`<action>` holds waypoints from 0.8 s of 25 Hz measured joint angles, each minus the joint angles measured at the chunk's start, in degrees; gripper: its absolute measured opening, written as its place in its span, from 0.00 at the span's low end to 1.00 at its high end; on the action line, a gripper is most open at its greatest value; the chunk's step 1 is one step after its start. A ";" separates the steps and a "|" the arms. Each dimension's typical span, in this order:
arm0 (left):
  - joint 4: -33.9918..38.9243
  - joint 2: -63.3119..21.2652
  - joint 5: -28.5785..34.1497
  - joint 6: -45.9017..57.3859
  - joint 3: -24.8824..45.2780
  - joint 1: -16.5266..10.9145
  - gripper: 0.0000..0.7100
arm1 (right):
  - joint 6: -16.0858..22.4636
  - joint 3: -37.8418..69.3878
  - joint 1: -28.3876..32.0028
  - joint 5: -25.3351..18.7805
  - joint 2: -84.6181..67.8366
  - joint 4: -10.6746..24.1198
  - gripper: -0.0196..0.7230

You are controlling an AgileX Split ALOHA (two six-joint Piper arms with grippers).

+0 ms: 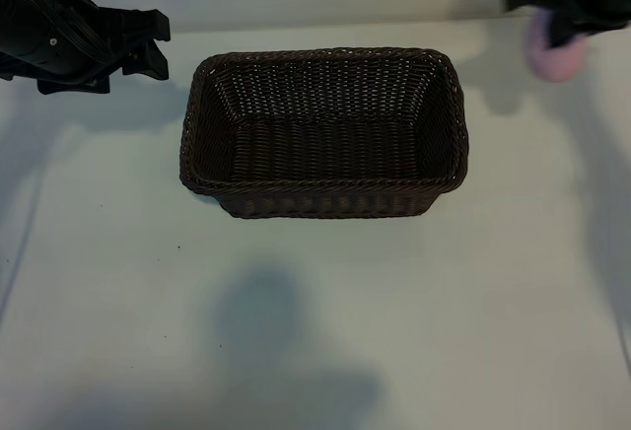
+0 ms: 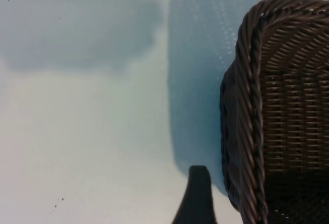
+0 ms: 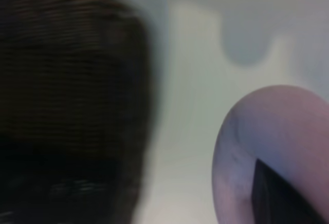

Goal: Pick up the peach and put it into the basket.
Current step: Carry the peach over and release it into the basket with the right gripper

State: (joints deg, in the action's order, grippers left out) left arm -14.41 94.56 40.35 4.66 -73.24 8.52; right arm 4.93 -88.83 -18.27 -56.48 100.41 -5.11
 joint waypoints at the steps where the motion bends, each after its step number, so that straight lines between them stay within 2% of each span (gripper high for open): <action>1: 0.00 0.00 0.00 0.00 0.00 0.00 0.83 | -0.06 -0.12 -1.73 0.76 0.00 -0.21 0.10; 6: 0.00 0.00 0.00 0.00 0.00 0.00 0.83 | -0.13 -0.65 -11.13 4.60 0.79 -0.79 0.10; 10: 0.00 0.00 0.00 0.00 0.00 0.00 0.83 | -0.13 -1.02 -15.61 7.24 3.58 -0.83 0.10; 20: 0.00 0.00 0.00 0.00 0.00 0.00 0.83 | -1.10 -1.06 -17.31 12.19 15.02 -0.59 0.10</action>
State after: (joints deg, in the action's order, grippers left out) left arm -14.41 94.56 40.35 4.66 -73.24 8.52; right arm 3.83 -89.90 -35.58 -44.29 115.43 -5.69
